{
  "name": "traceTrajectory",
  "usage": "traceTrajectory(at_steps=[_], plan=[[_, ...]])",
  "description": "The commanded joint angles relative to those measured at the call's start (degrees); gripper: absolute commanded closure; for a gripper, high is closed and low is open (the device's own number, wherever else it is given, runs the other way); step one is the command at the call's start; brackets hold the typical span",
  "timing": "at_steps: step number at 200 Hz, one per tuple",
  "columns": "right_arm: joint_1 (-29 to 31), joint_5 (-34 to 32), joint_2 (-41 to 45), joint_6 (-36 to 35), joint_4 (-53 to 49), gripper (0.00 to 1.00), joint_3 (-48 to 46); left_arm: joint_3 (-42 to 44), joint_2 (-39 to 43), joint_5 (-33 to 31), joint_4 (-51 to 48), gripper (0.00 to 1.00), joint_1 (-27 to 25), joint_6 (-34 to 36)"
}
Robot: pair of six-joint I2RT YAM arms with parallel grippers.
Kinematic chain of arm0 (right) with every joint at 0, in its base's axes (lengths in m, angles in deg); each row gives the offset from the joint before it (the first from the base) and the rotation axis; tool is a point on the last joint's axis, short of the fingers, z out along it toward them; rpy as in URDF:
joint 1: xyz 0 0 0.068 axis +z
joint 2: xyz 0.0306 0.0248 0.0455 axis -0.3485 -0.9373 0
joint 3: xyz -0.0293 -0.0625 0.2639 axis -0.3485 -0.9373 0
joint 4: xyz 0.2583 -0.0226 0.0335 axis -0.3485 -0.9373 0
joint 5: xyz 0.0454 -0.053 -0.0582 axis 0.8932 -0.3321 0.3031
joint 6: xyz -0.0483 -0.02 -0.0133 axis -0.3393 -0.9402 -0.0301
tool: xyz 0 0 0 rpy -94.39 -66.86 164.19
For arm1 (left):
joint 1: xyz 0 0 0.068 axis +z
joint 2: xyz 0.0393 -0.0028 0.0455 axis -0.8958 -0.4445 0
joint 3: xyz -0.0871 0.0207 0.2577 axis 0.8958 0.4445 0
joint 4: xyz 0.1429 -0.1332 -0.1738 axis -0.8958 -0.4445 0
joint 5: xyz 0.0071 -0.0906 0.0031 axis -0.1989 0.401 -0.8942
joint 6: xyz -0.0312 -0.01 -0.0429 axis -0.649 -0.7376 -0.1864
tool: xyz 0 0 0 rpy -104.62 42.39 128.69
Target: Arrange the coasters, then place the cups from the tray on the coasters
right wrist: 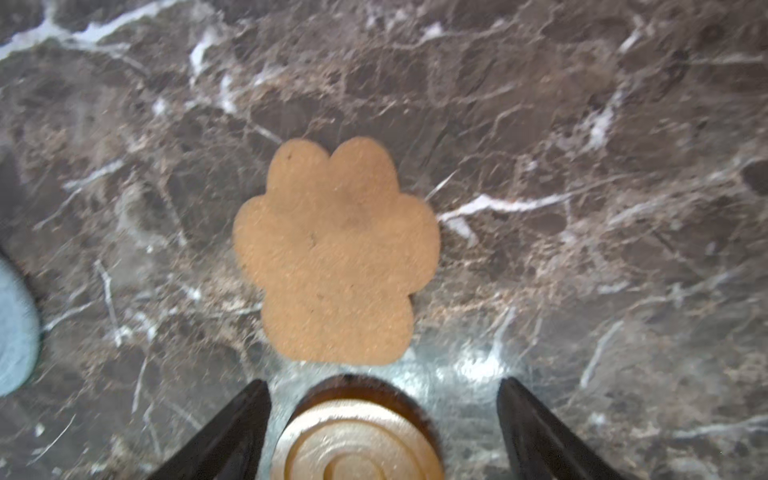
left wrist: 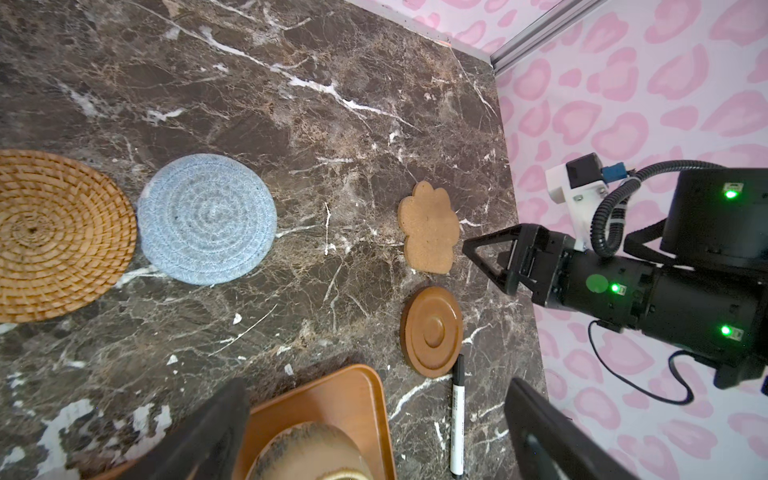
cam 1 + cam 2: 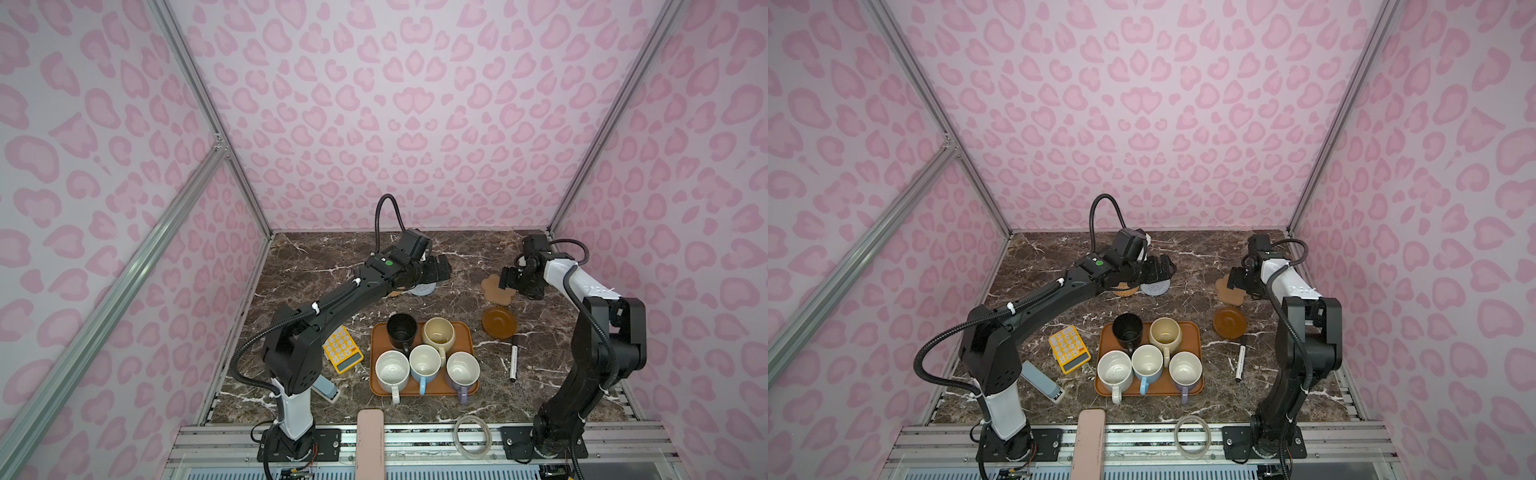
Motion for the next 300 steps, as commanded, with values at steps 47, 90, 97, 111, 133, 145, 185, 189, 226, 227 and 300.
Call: traceTrajectory(at_steps=[47, 90, 97, 111, 133, 145, 185, 189, 226, 227, 300], plan=[[-0.1, -2.4, -10.9, -3.6, -1.7, 0.18, 8.4, -3.0, -4.0, 2.0, 0.1, 0.02, 0.0, -0.6], [-0.1, -2.2, -14.2, -5.1, -2.3, 0.25, 10.2, -2.3, -4.5, 2.2, 0.9, 0.01, 0.0, -1.1], [-0.1, -2.0, -14.7, -5.3, -2.5, 0.26, 10.5, -2.3, -4.5, 2.2, 0.9, 0.02, 0.0, -1.1], [-0.1, -0.9, -15.8, -5.8, -3.0, 0.29, 11.3, -2.2, -4.4, 2.3, 1.0, 0.01, 0.0, -1.4], [-0.4, 0.5, -17.3, -6.7, -3.9, 0.33, 12.9, -1.4, -4.2, 2.4, 1.5, 0.01, 0.0, -1.8], [-0.3, 1.3, -17.9, -6.9, -4.5, 0.36, 13.6, -0.8, -3.9, 2.2, 1.9, 0.01, 0.0, -1.9], [0.3, 2.1, -18.4, -7.2, -4.9, 0.43, 13.5, 0.4, -3.4, 1.9, 2.6, 0.01, 0.1, -2.3], [0.4, 2.3, -18.5, -7.2, -4.9, 0.44, 13.4, 0.6, -3.3, 1.8, 2.8, 0.01, 0.1, -2.4], [1.9, 4.6, -18.5, -7.1, -3.9, 0.45, 13.0, 1.1, -2.8, 1.7, 2.9, 0.01, 0.1, -2.6], [2.0, 4.8, -18.5, -7.0, -3.9, 0.45, 13.0, 1.1, -2.8, 1.7, 2.9, 0.01, 0.1, -2.6], [6.2, 4.8, -19.7, -3.4, -4.8, 0.5, 14.6, 2.1, -2.3, 1.3, 2.6, 0.01, 0.4, -2.7]])
